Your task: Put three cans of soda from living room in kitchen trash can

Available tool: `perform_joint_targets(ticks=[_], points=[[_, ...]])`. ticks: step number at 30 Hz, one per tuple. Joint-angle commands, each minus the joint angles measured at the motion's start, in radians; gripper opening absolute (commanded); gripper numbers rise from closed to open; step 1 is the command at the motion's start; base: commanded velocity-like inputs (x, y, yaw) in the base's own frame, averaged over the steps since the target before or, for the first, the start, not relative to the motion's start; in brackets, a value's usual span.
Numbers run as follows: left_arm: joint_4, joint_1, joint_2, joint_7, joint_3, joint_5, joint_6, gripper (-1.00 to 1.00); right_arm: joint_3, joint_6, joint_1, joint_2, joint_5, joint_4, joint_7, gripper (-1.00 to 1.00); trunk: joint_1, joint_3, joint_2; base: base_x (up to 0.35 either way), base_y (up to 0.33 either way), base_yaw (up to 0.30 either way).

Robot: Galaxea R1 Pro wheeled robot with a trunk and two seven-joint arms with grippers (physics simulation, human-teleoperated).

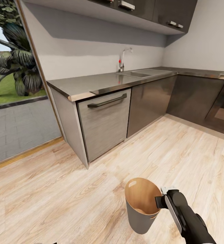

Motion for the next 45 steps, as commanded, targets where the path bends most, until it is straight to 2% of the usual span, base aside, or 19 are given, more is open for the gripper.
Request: perform_joint_targets(ticks=[1, 18, 45], points=[[0.0, 0.0, 0.0, 0.0, 0.0, 0.0, 0.0, 1.0, 0.0, 0.0, 0.0, 0.0, -0.008, -0.001, 0.002, -1.0, 0.0, 0.0, 0.0, 0.0, 0.0, 0.0], [0.0, 0.0, 0.0, 0.0, 0.0, 0.0, 0.0, 1.0, 0.001, 0.001, 0.0, 0.0, -0.009, -0.001, 0.002, -1.0, 0.0, 0.001, 0.0, 0.0, 0.0, 0.0], [0.0, 0.0, 0.0, 0.0, 0.0, 0.0, 0.0, 1.0, 0.002, 0.001, 0.001, 0.002, -0.01, -0.001, 0.002, -1.0, 0.0, 0.042, 0.0, 0.0, 0.0, 0.0]])
